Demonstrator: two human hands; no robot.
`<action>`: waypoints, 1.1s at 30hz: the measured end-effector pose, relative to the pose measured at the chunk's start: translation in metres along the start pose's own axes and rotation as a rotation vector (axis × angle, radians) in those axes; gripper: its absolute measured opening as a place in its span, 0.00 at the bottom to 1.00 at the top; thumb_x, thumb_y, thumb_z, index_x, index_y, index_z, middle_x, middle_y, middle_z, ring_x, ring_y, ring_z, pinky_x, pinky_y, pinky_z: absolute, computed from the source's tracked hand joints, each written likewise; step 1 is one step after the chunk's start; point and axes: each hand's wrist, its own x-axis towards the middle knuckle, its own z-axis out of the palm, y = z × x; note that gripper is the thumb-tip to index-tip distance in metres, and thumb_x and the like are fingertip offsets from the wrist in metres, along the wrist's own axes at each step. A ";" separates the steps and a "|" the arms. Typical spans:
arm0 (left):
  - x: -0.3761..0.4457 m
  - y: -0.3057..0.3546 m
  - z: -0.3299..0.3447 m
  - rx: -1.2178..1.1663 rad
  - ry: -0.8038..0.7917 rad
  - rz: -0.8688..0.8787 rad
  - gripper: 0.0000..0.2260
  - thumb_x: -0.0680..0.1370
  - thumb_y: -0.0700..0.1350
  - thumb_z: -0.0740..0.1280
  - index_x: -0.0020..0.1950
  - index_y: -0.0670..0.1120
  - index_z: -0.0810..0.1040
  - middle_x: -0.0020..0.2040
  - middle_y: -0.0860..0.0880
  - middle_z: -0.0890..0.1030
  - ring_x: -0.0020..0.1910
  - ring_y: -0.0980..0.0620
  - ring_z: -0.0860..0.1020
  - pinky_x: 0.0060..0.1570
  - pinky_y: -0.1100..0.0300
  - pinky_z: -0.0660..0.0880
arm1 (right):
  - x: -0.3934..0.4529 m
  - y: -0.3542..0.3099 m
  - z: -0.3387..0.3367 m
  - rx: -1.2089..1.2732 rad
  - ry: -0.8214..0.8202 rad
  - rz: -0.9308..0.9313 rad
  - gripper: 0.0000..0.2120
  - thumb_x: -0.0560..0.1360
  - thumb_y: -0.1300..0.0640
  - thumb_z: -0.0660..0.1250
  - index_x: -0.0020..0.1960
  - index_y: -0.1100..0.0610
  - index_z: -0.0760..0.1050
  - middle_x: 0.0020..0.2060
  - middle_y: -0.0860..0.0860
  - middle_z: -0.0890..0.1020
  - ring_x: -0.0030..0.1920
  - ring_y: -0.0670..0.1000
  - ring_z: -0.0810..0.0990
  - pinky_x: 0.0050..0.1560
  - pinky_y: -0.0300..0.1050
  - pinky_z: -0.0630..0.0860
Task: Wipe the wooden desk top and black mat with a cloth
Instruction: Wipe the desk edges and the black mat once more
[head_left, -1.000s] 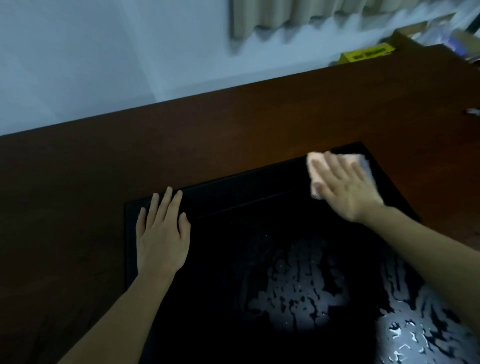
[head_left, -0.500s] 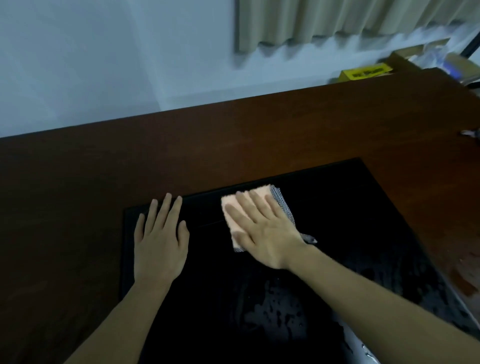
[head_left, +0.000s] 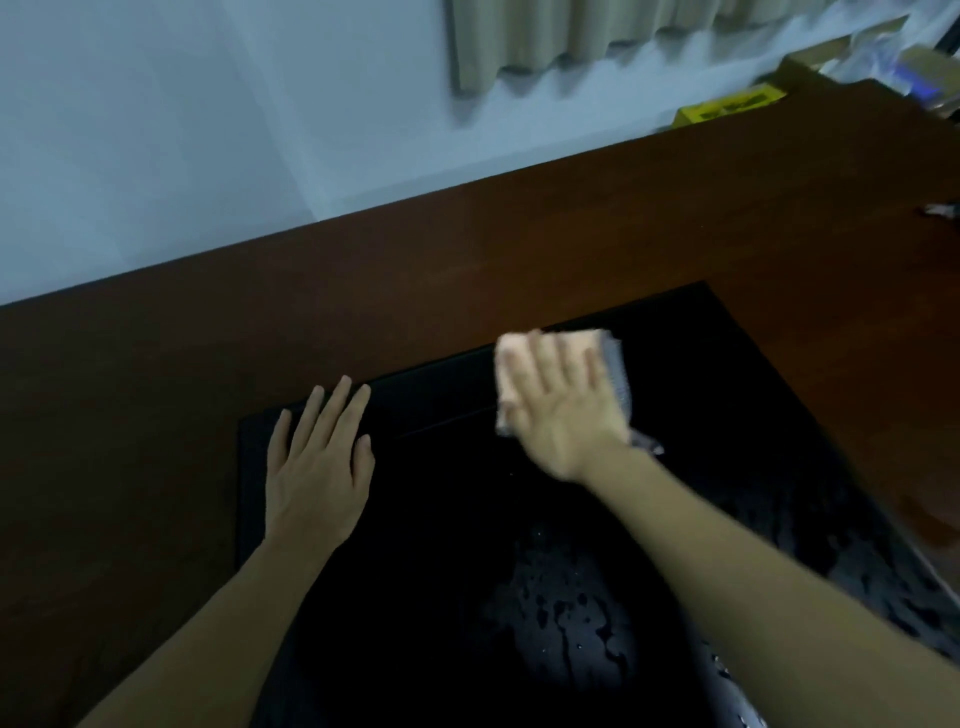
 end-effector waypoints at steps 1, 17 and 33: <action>0.001 0.002 -0.001 0.002 -0.004 0.020 0.25 0.84 0.55 0.46 0.81 0.53 0.60 0.81 0.55 0.56 0.81 0.54 0.52 0.79 0.47 0.49 | -0.012 -0.017 0.001 -0.003 -0.018 -0.091 0.32 0.80 0.41 0.32 0.82 0.49 0.34 0.81 0.54 0.36 0.81 0.60 0.35 0.78 0.64 0.36; 0.079 0.157 0.013 -0.354 -0.040 0.073 0.21 0.86 0.51 0.53 0.80 0.54 0.62 0.81 0.55 0.57 0.81 0.54 0.51 0.80 0.49 0.47 | 0.016 0.124 -0.021 -0.015 -0.067 0.173 0.30 0.82 0.41 0.32 0.80 0.48 0.29 0.80 0.55 0.33 0.80 0.60 0.34 0.78 0.64 0.36; 0.123 0.206 0.036 -0.232 -0.180 -0.053 0.23 0.85 0.55 0.46 0.82 0.57 0.55 0.82 0.56 0.50 0.81 0.55 0.44 0.80 0.52 0.42 | 0.109 0.222 -0.059 0.021 -0.077 0.078 0.29 0.84 0.39 0.37 0.81 0.44 0.33 0.81 0.51 0.34 0.80 0.56 0.33 0.79 0.60 0.35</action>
